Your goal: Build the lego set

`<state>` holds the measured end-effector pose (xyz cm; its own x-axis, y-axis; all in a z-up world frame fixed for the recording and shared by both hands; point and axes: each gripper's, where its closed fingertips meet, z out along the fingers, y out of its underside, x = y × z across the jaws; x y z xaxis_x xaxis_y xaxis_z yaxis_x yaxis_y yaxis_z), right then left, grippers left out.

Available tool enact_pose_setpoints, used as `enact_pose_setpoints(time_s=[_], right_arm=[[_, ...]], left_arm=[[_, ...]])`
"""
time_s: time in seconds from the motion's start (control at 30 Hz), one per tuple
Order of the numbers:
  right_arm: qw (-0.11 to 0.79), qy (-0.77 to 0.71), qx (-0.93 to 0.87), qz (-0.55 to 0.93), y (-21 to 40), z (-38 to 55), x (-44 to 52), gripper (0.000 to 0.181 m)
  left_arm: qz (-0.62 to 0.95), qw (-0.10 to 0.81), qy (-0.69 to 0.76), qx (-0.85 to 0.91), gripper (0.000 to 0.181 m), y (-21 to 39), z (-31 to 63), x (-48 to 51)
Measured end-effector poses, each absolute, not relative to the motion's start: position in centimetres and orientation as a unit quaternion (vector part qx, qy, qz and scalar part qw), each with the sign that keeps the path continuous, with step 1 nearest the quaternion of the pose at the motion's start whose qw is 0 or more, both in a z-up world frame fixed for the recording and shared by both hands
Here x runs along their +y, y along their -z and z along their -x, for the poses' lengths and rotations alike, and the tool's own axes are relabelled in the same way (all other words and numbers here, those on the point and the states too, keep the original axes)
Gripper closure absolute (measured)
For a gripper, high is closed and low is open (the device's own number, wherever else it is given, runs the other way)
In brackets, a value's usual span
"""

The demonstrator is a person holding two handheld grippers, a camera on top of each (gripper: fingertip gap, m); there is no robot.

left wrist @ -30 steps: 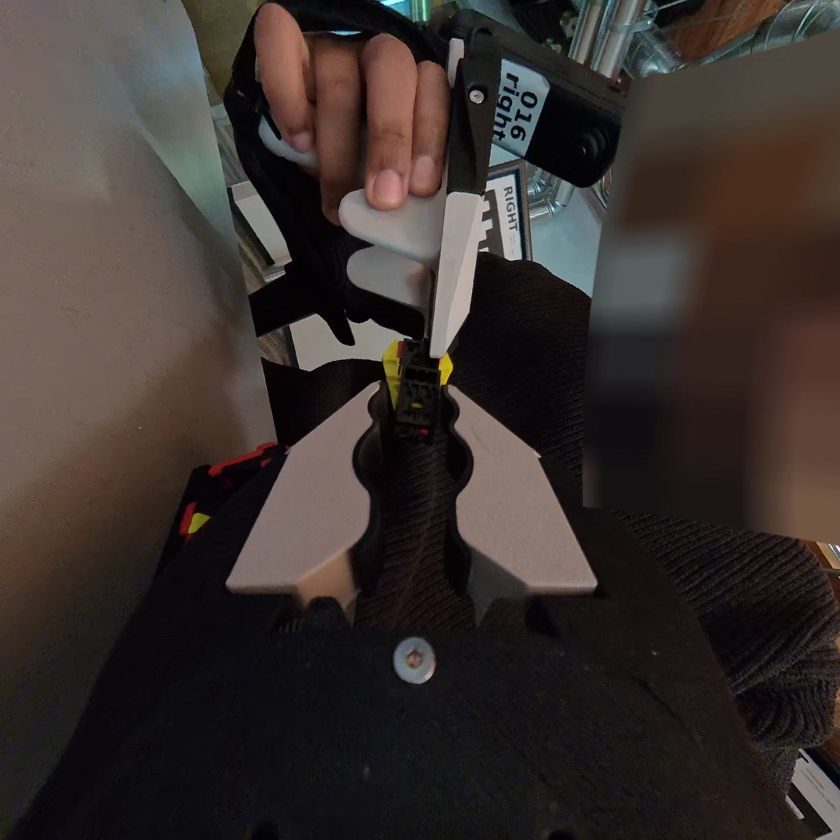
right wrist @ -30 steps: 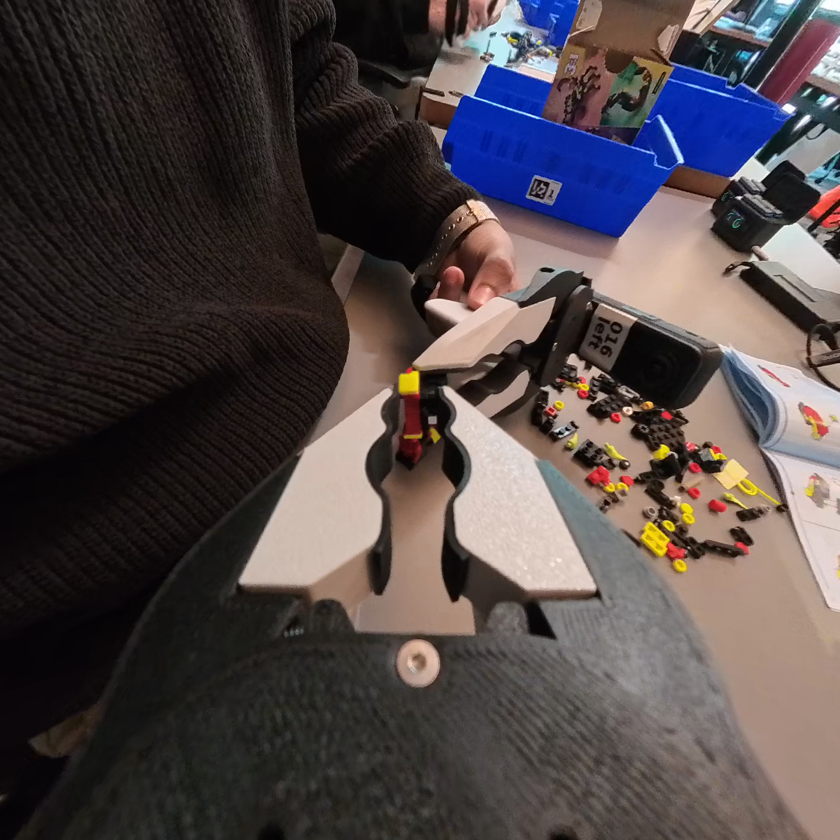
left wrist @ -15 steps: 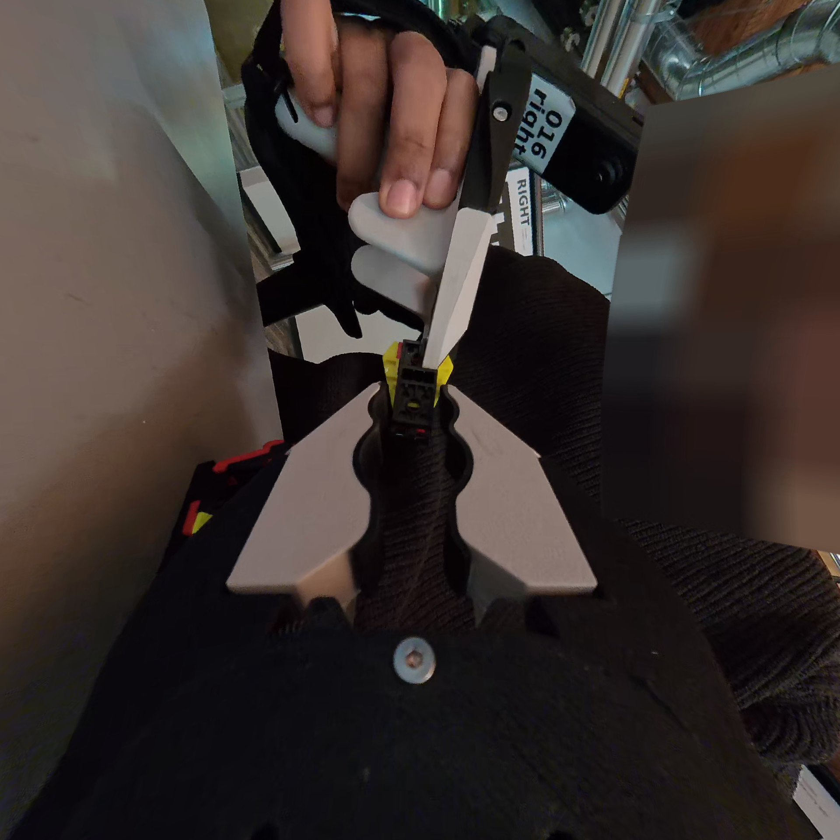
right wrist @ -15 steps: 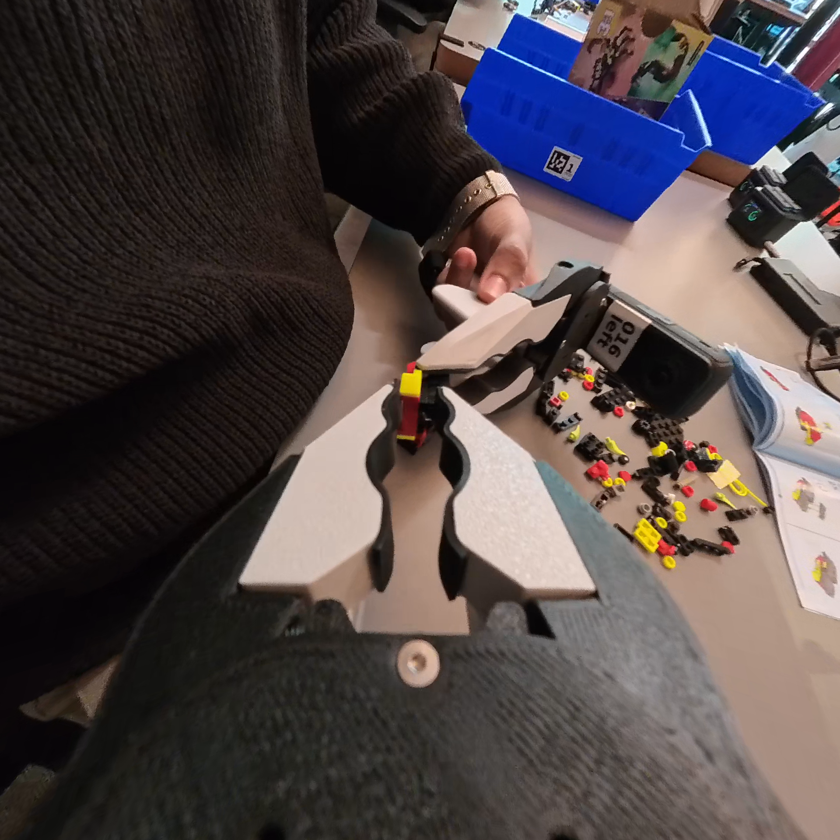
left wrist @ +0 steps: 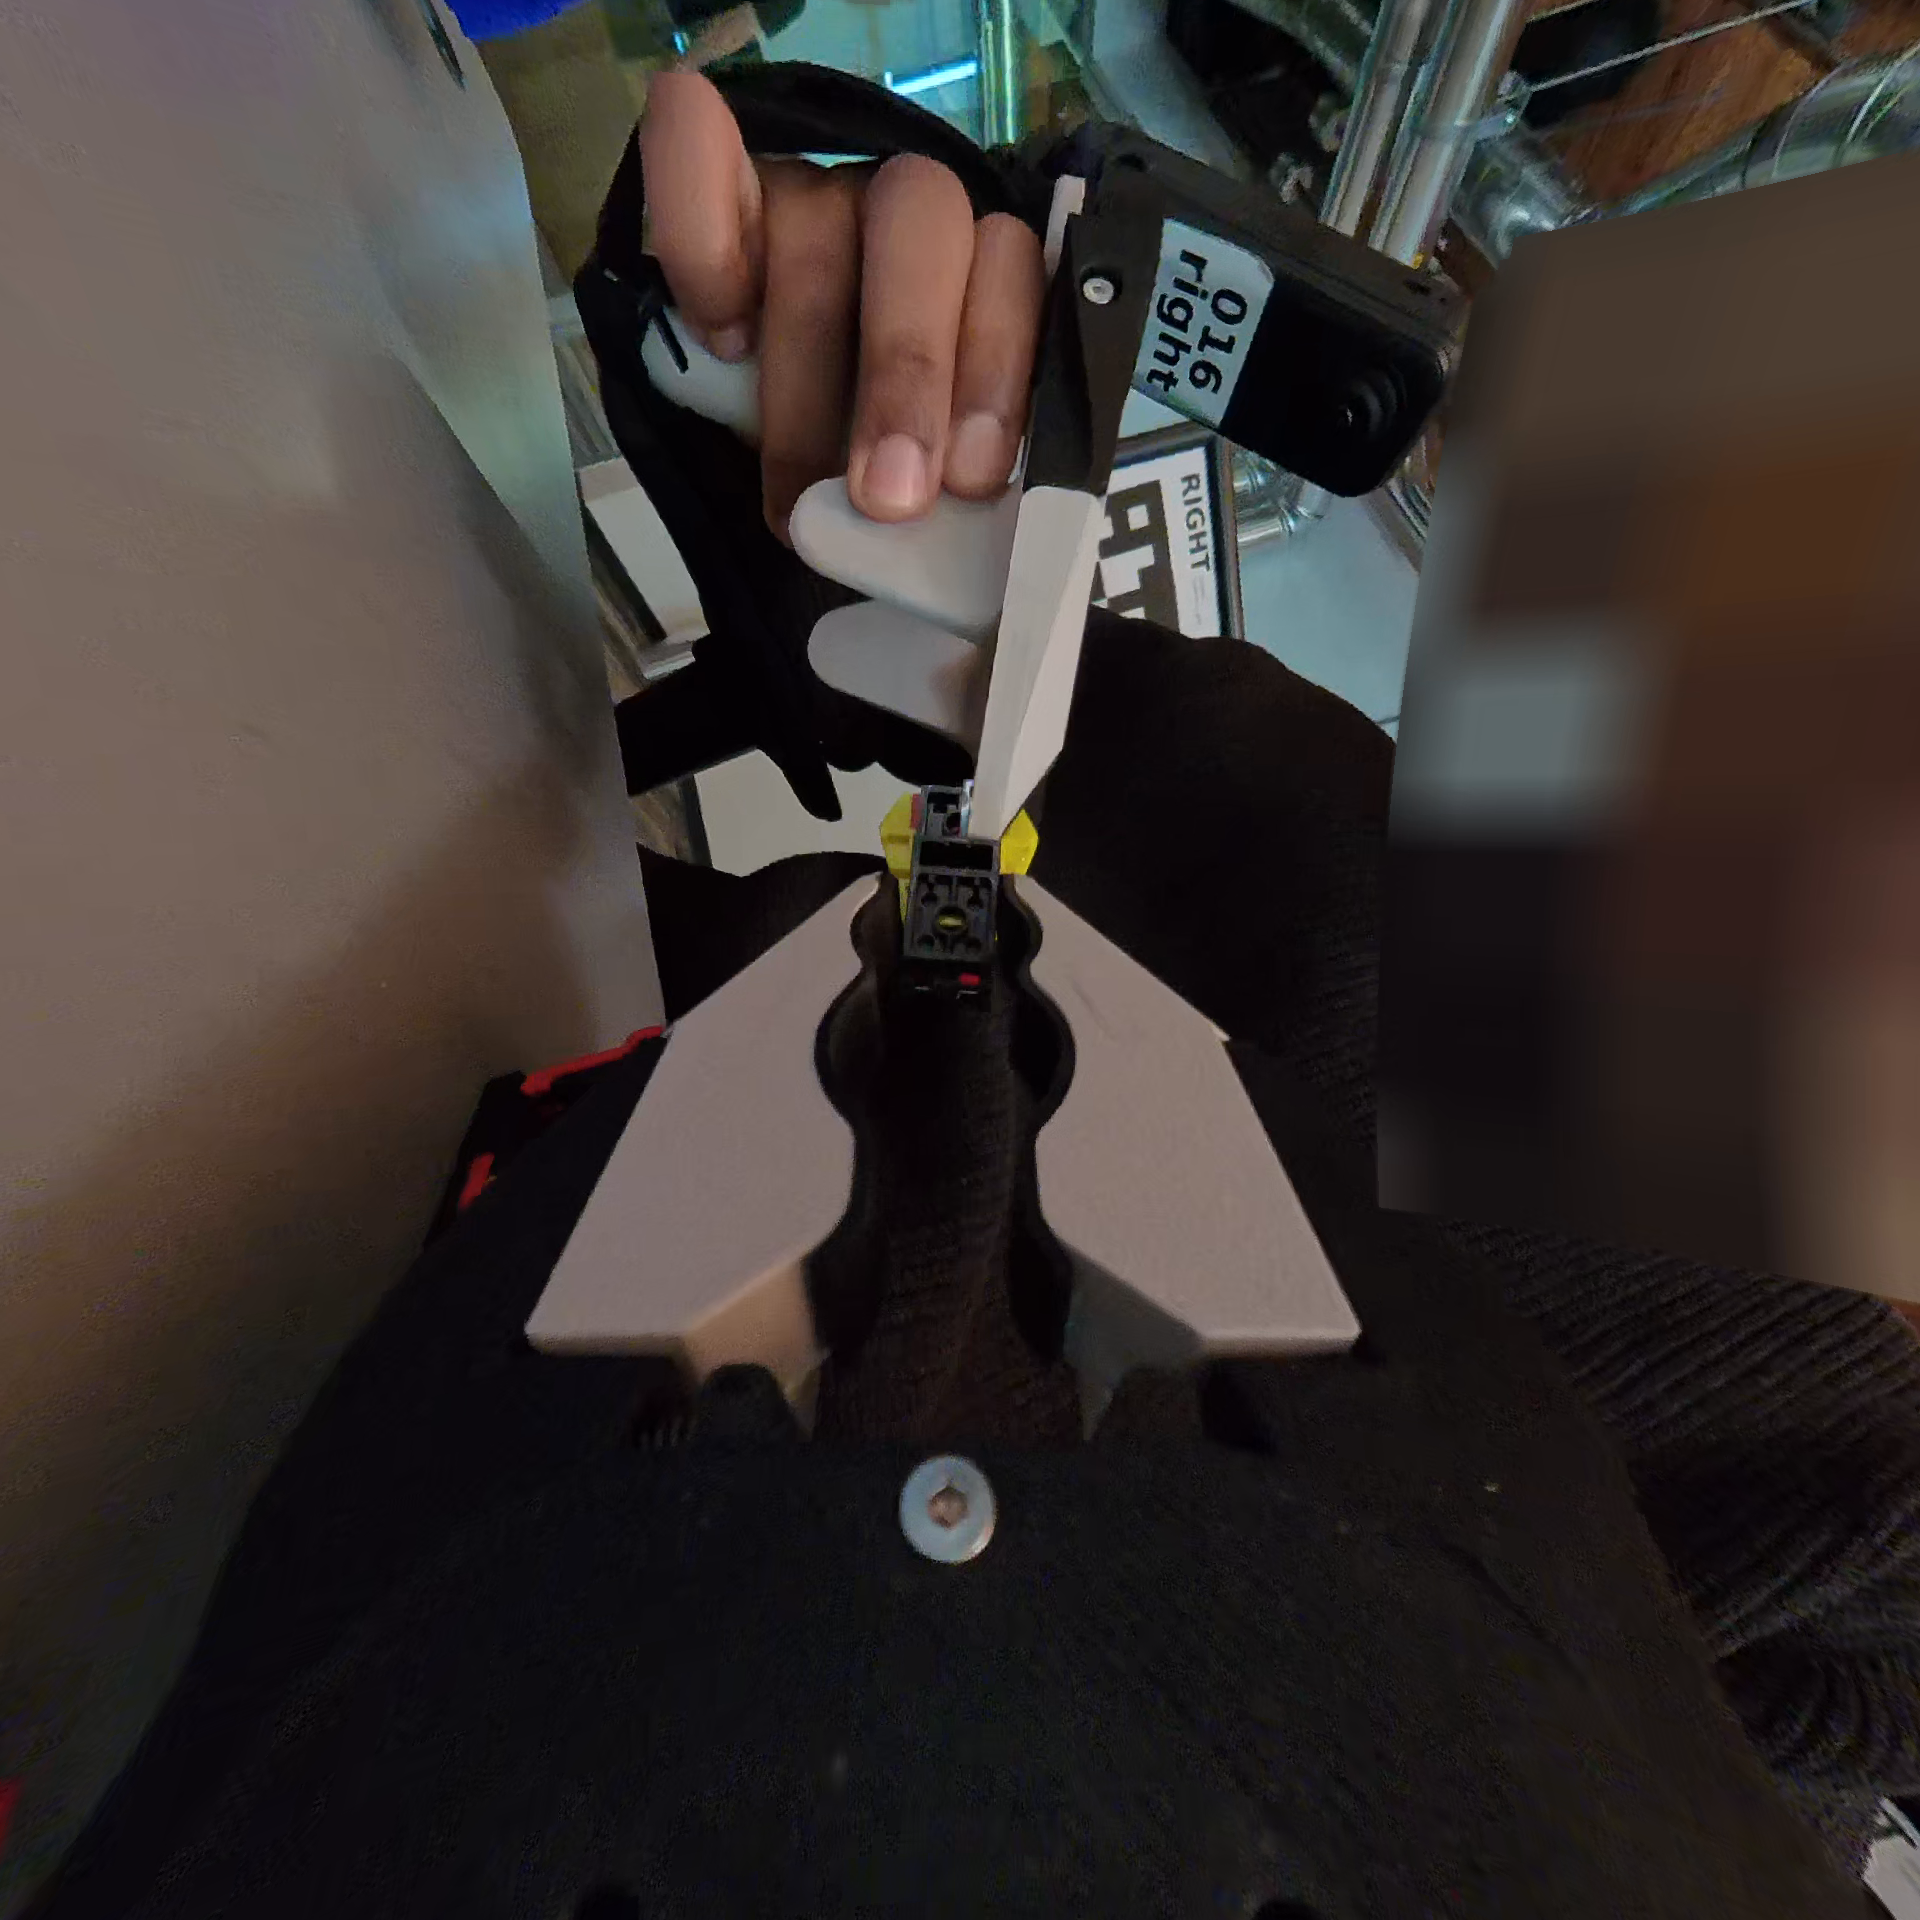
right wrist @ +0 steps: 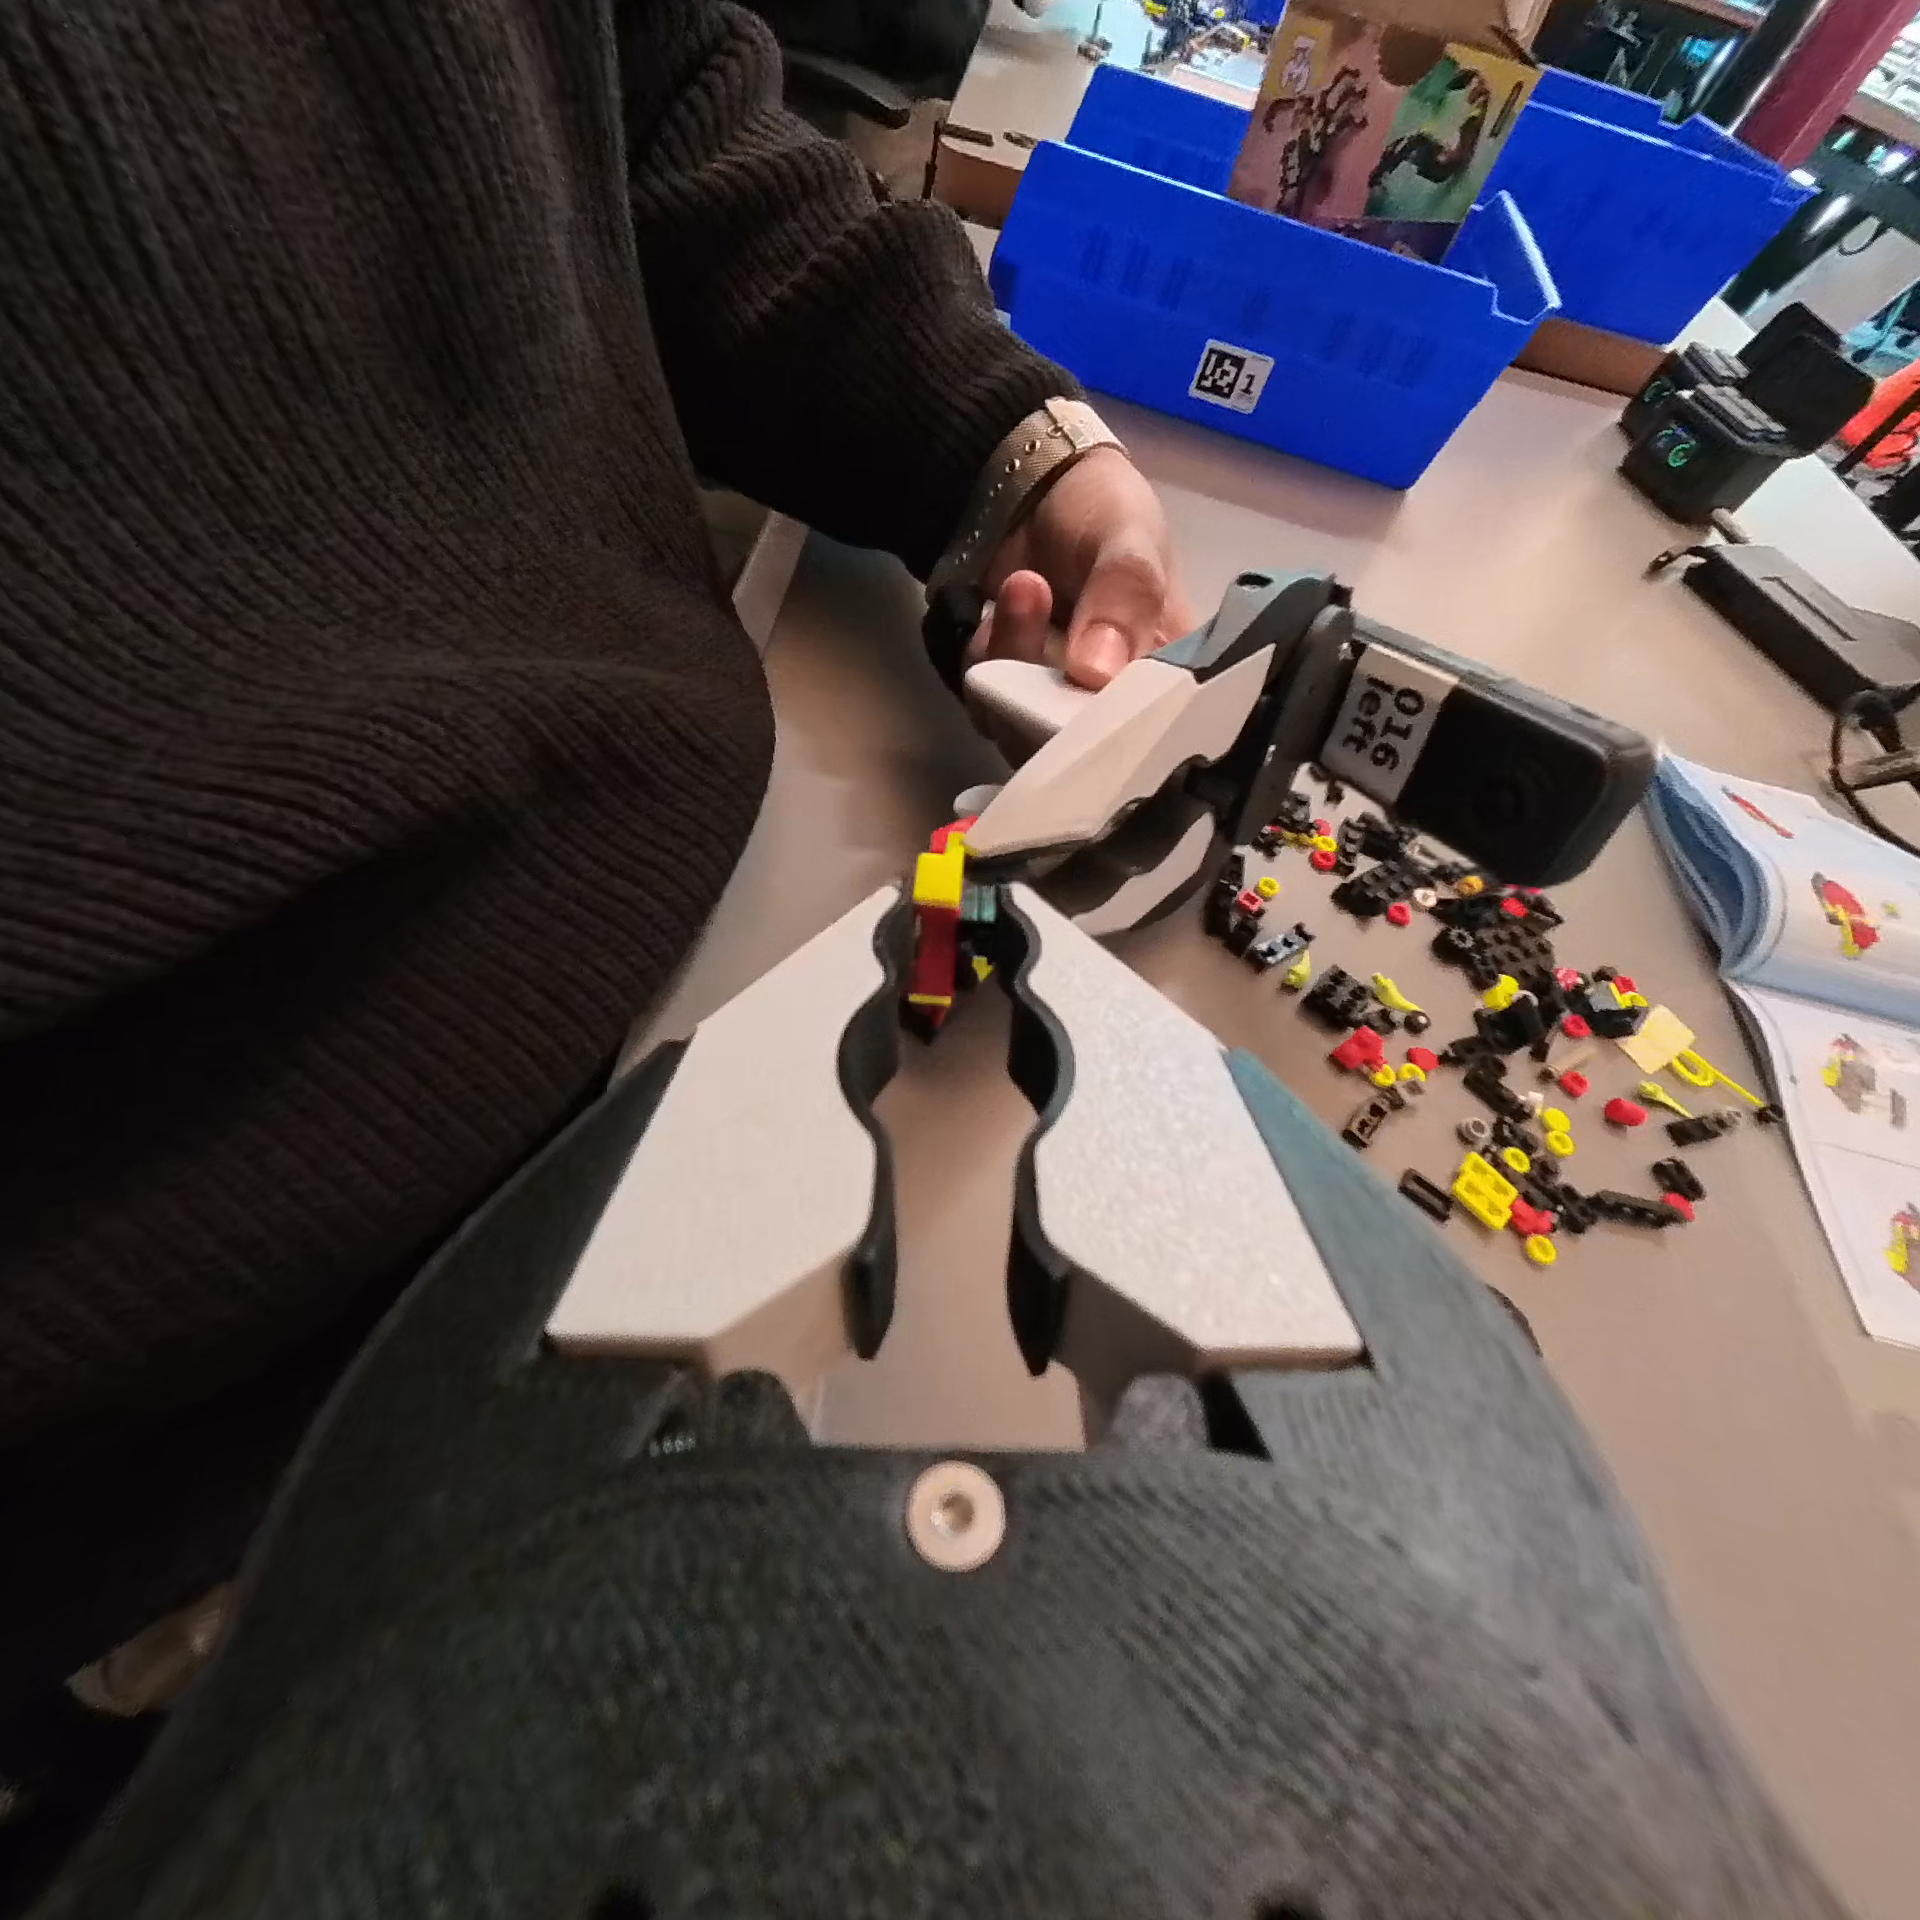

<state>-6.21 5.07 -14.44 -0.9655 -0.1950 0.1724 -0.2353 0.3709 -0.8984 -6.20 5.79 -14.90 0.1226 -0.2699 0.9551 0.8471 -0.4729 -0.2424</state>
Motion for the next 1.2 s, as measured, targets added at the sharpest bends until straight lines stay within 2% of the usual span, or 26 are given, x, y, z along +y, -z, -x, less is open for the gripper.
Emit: enact_pose_setpoints(time_s=[0.1, 0.27, 0.5, 0.67, 0.97, 1.2], right_arm=[[0.027, -0.542, -0.831, -0.123, 14.8, 6.8, 5.3, 0.167], [0.055, -0.530, -0.843, -0.069, 15.7, 9.6, 6.2, 0.141], [0.052, -0.509, -0.859, 0.035, 17.1, 13.1, 7.6, 0.137], [0.073, -0.480, -0.873, 0.046, 18.2, 13.8, 7.8, 0.141], [0.079, -0.460, -0.883, 0.042, 18.9, 13.8, 7.9, 0.143], [0.070, -0.466, -0.881, 0.051, 18.8, 13.9, 8.0, 0.144]], left_arm=[[0.607, 0.462, 0.597, -0.247, 0.165, 15.1, 6.6, 5.9], [0.642, 0.502, 0.515, -0.265, 0.167, 15.8, 8.7, 5.9], [0.748, 0.518, 0.314, -0.273, 0.167, 18.2, 11.8, 5.5], [0.845, 0.457, 0.163, -0.225, 0.166, 21.6, 12.4, 5.1], [0.873, 0.419, 0.158, -0.193, 0.165, 23.1, 11.0, 5.4], [0.866, 0.430, 0.169, -0.192, 0.164, 22.7, 11.0, 5.5]])
